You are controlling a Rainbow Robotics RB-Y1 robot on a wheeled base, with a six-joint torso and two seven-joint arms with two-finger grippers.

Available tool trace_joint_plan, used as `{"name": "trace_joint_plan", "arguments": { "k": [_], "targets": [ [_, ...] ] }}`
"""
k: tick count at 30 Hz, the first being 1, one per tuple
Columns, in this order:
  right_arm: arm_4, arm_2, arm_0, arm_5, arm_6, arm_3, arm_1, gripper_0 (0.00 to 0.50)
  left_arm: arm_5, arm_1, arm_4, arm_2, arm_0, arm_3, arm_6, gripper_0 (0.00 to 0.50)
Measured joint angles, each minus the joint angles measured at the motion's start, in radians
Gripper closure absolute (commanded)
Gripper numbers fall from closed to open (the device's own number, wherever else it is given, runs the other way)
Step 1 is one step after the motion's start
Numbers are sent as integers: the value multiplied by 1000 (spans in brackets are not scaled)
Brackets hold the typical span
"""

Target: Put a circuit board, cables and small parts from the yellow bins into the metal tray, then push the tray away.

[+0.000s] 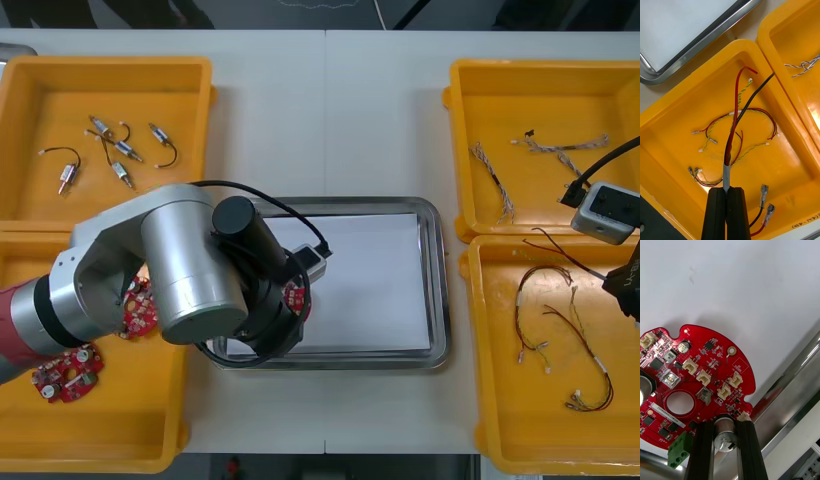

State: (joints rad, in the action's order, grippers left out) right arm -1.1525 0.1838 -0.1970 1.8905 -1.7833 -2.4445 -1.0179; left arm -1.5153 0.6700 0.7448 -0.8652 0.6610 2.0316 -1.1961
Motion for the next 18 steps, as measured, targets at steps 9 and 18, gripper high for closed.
{"name": "trace_joint_plan", "arguments": {
  "k": [9, 18],
  "targets": [
    [0, 0, 0, 1, 0, 0, 0, 500, 29, 9, -18, -50, 0, 0, 0, 494],
    [0, 0, 0, 5, 0, -1, 0, 500, 45, 38, -16, -54, 0, 0, 1, 0]
  ]
}}
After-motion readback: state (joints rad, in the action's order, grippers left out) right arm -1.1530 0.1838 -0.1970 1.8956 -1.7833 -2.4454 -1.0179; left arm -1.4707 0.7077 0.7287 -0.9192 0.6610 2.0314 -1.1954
